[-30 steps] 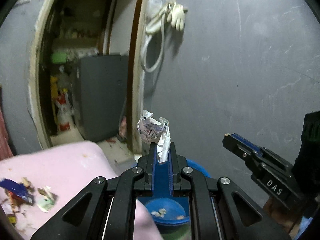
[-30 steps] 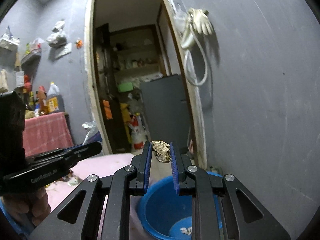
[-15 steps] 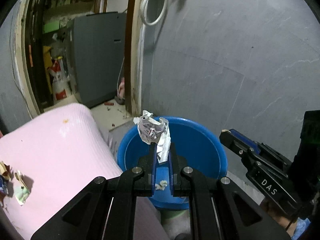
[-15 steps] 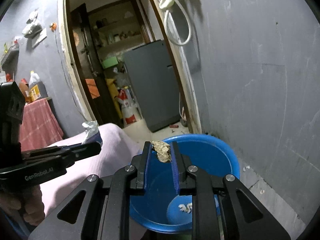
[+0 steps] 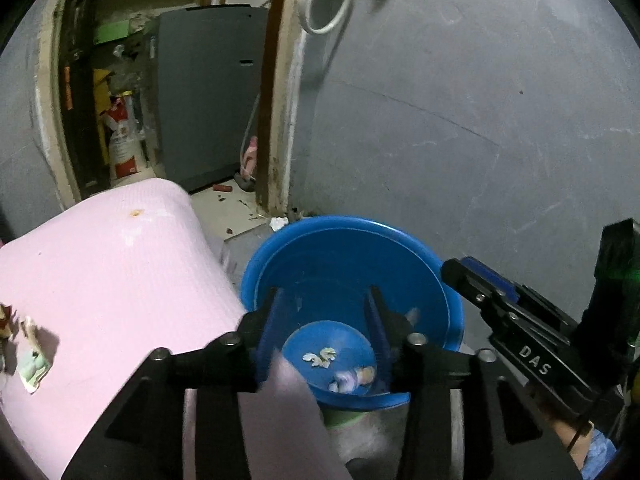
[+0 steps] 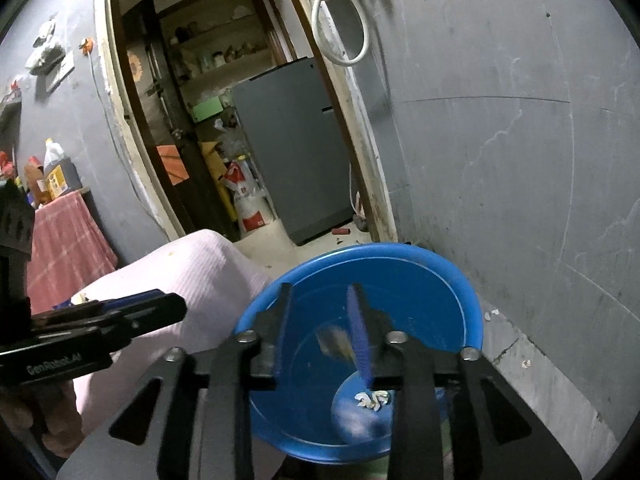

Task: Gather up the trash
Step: 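Lift both scraps over the blue basin and open both tools to release, then grasp the yellow snack packet with the left tool while the right tool grasps the green paper scrap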

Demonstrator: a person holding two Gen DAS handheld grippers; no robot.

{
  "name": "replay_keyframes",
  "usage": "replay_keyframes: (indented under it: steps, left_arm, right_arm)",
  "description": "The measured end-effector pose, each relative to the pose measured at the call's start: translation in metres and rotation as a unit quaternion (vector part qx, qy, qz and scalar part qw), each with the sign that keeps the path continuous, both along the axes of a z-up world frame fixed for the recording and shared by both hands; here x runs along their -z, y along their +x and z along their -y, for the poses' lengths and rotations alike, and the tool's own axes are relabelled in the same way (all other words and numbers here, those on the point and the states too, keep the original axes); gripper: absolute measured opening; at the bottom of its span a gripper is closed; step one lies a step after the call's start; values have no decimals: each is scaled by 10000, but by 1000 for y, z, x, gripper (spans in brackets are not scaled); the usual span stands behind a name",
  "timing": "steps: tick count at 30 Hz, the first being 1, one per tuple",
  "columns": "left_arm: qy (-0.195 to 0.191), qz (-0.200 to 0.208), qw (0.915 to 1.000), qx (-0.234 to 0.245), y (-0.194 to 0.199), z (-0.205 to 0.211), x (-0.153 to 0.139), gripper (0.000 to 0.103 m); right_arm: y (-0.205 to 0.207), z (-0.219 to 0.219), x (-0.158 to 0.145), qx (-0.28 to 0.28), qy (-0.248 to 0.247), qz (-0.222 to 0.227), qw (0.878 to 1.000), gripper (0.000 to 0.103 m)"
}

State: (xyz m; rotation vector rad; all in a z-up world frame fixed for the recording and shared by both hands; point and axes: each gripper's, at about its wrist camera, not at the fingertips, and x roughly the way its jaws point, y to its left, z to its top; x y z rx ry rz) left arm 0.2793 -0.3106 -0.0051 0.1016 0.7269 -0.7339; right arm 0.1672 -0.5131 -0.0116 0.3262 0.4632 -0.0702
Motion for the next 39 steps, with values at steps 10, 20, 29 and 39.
replay_keyframes:
  steps: [10, 20, 29, 39]
  left_arm:
    - [-485, 234, 9963, -673, -5, -48, -27, 80]
    - [-927, 1277, 9769, -1445, -48, -107, -80, 100]
    - [-1041, 1826, 9572, -1991, -84, -169, -114, 101]
    - [-906, 2209, 9361, -2584, -116, -224, -115, 101]
  right_arm:
    - [-18, -5, -29, 122, -176, 406, 9989, 55]
    - [-39, -41, -66, -64, -259, 1053, 9941, 103]
    - [-57, -86, -96, -411, -406, 1622, 9851, 103]
    - [-65, -146, -111, -895, -589, 2026, 9734, 103]
